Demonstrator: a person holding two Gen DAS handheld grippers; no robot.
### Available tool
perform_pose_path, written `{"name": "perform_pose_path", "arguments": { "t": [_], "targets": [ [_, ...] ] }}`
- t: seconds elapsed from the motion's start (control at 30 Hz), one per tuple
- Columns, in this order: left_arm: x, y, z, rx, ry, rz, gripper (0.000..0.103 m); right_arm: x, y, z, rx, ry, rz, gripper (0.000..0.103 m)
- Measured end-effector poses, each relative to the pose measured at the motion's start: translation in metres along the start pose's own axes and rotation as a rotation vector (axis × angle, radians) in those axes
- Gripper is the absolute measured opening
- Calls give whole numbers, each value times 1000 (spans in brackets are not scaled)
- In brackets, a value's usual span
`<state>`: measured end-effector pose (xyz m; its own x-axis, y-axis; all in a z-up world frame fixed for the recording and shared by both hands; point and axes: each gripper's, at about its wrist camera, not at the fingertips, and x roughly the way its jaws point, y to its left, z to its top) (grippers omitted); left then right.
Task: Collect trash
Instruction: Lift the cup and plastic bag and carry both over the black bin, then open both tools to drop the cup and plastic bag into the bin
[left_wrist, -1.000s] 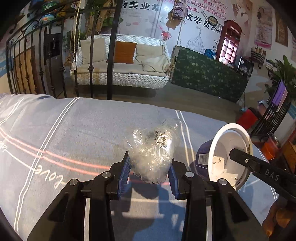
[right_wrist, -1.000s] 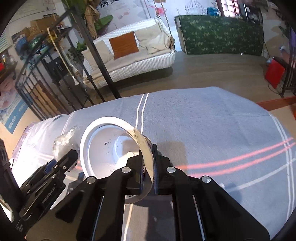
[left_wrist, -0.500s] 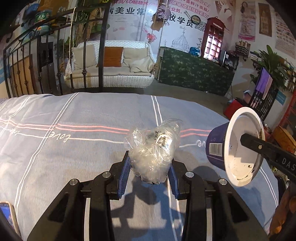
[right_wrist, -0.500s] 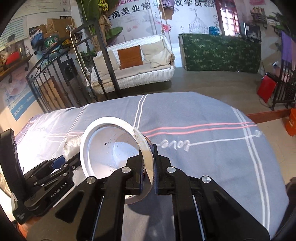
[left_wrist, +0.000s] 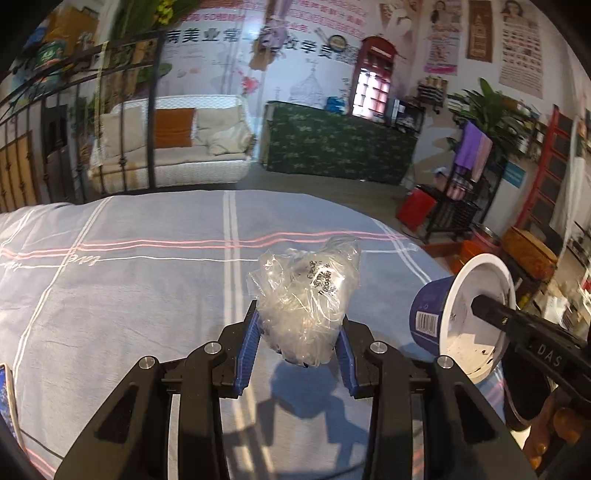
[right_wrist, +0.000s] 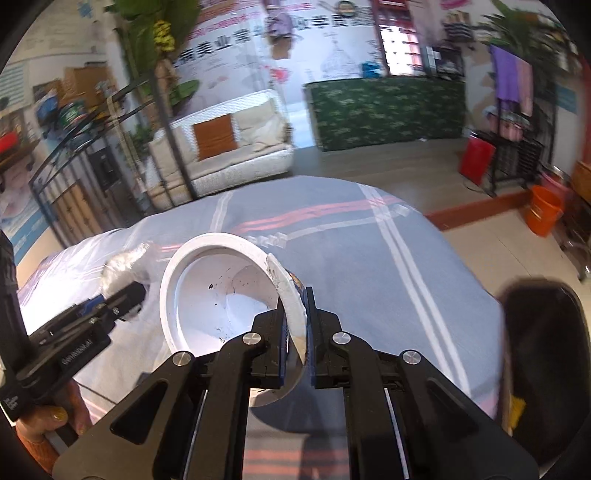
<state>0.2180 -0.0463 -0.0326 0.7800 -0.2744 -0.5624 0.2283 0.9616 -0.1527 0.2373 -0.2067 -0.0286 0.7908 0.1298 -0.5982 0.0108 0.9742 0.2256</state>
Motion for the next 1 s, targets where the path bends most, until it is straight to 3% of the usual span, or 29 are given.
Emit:
{"name": "perform_pose_path", "arguments": {
  "t": [0.57,0.8,1.0],
  "targets": [
    [8,-132,-38,250,59,-333,37,-86,-157,-70,273,-24,-320,9],
    [13,-170,-54,343,101,-414,37,-84,-211,-74,358,-9,-420,9],
    [21,-197,-60,387,137,-465,37,-66,-243,-81,406,41,-454,9]
  ]
}}
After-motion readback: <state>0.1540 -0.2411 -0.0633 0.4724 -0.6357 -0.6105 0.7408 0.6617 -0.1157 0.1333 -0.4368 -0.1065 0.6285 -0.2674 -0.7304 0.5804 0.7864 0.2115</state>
